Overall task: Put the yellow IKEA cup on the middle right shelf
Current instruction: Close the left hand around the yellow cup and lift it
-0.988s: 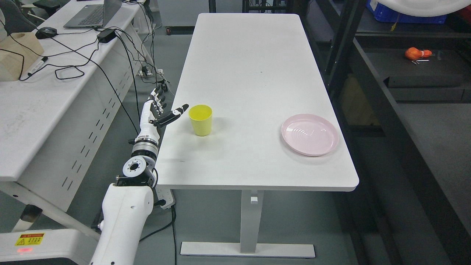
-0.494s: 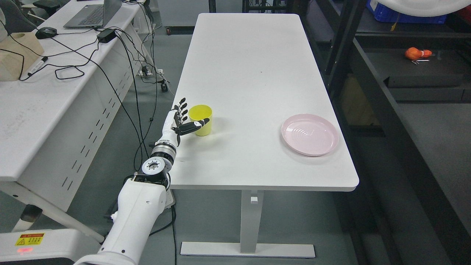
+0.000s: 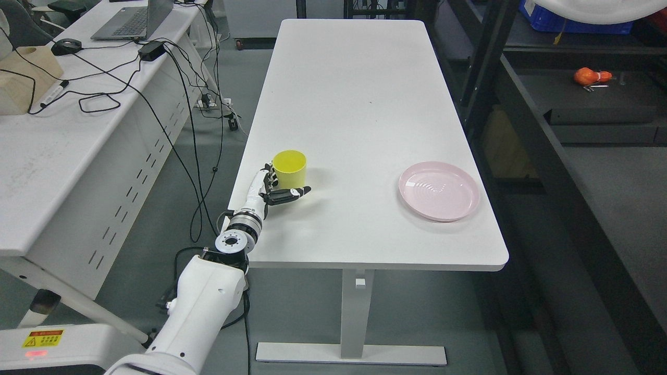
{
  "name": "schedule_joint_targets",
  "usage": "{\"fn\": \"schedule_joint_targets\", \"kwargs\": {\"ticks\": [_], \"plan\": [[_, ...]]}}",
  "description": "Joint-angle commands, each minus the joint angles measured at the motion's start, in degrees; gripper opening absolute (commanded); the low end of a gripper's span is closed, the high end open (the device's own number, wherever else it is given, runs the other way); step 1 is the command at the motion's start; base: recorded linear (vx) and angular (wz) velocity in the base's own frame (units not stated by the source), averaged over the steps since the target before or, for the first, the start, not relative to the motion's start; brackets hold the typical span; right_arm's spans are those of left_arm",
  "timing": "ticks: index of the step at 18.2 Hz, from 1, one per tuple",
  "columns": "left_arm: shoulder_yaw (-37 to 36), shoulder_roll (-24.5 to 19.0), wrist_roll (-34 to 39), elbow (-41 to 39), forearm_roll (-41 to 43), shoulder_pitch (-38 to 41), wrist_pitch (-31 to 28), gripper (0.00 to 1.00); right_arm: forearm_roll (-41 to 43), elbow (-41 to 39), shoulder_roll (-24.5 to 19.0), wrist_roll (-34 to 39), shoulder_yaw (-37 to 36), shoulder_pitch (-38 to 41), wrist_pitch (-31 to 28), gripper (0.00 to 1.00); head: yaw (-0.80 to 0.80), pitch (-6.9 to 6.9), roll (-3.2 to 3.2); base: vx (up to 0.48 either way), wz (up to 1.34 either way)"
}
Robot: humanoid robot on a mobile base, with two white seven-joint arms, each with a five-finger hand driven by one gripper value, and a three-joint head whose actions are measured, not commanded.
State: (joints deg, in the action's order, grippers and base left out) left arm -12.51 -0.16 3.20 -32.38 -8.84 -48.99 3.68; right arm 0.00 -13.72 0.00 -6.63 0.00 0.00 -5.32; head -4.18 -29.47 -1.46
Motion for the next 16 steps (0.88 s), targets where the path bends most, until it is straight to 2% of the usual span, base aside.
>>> {"fn": "schedule_joint_targets", "kwargs": {"ticks": [1, 7, 11, 13, 16], "plan": [[-3.5, -0.8, -0.1, 3.6, -0.3, -0.3, -0.1, 0.95, 1.4, 0.0, 1.0, 0.0, 1.0, 0.8, 0.0, 0.99, 0.0, 0.0, 0.0, 0.0, 0.0], [-0.2, -0.8, 0.0, 3.6, -0.2, -1.2, -0.1, 0.77, 1.4, 0.0, 1.0, 0.0, 1.0, 0.8, 0.0, 0.99, 0.0, 0.0, 0.0, 0.0, 0.0], [4.9, -0.8, 0.1, 3.6, -0.3, -1.2, 0.3, 0.53, 1.4, 0.0, 1.0, 0.0, 1.0, 0.8, 0.0, 0.99, 0.0, 0.0, 0.0, 0.0, 0.0], [7.1, -0.8, 0.2, 3.5, -0.4, -1.3, 0.7, 0.44, 1.4, 0.0, 1.0, 0.0, 1.0, 0.8, 0.0, 0.99, 0.0, 0.0, 0.0, 0.0, 0.0], [10.2, -0.8, 0.2, 3.5, -0.5, -1.3, 6.3, 0.21, 1.4, 0.0, 1.0, 0.0, 1.0, 0.8, 0.0, 0.99, 0.0, 0.0, 0.0, 0.0, 0.0]]}}
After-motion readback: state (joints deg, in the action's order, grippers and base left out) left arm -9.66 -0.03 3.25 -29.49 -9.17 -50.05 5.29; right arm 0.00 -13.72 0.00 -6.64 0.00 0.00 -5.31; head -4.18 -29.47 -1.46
